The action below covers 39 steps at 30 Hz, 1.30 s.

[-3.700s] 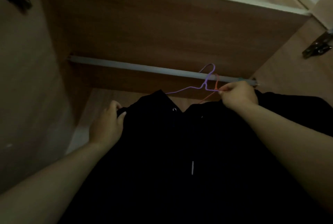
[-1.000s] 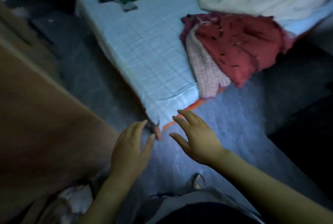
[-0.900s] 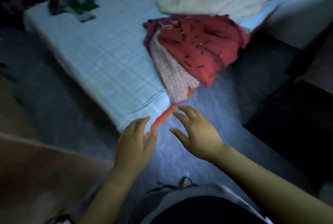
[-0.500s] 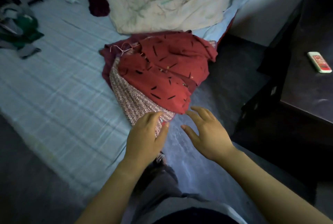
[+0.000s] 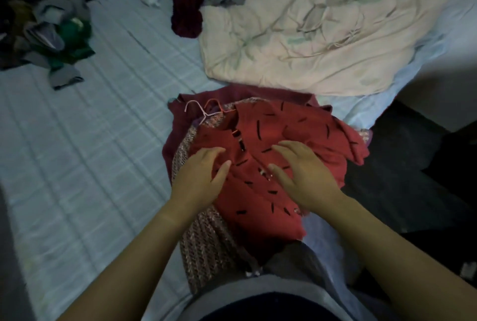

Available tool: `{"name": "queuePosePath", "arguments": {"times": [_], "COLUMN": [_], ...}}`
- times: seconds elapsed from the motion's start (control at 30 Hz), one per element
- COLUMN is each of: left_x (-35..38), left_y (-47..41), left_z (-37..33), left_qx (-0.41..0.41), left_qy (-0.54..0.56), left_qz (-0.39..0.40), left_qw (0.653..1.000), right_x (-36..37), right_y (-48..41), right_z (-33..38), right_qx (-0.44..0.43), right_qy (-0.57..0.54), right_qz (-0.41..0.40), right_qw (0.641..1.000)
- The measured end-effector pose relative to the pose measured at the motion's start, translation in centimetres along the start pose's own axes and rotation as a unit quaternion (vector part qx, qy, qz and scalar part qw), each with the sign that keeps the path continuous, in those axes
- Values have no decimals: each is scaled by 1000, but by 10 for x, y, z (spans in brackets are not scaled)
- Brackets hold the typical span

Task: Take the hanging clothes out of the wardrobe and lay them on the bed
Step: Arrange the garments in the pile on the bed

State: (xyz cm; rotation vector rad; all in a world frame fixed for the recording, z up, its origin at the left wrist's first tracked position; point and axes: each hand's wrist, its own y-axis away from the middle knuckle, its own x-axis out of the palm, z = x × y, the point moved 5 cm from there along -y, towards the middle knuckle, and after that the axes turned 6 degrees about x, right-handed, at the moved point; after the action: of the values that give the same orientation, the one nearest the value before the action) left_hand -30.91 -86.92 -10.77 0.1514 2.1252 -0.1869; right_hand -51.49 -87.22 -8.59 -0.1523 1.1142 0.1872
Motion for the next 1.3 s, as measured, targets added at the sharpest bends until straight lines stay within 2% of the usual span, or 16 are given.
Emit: {"name": "queuePosePath", "arguments": {"times": [0.17, 0.37, 0.57, 0.7, 0.87, 1.0, 1.13, 1.3], "left_x": [34, 91, 152, 173, 204, 189, 154, 111], "left_y": [-89, -156, -211, -239, -230, -225, -214, -181], "left_z": [48, 118, 187, 218, 237, 218, 172, 101], "left_qx": [-75, -239, -346, -360, -415, -406, -360, -306], "left_qy": [-12, -40, -15, -28, -8, 36, 67, 83], "left_qz": [38, 46, 47, 20, 84, -7, -86, -144], "left_qw": [996, 969, 937, 932, 906, 913, 927, 937], "right_x": [30, 113, 205, 248, 269, 255, 219, 151], "right_y": [-133, -292, -392, -411, -408, -403, -386, -346], "right_z": [-49, -116, -141, -147, -158, -154, -145, -131], "right_qx": [-96, -167, -208, -190, -204, -201, -234, -266], "right_qy": [25, 67, 88, 84, 110, -3, -86, -149], "right_qz": [118, 261, 309, 336, 340, 324, 327, 306], "right_qw": [988, 949, 924, 919, 912, 924, 912, 902]}}
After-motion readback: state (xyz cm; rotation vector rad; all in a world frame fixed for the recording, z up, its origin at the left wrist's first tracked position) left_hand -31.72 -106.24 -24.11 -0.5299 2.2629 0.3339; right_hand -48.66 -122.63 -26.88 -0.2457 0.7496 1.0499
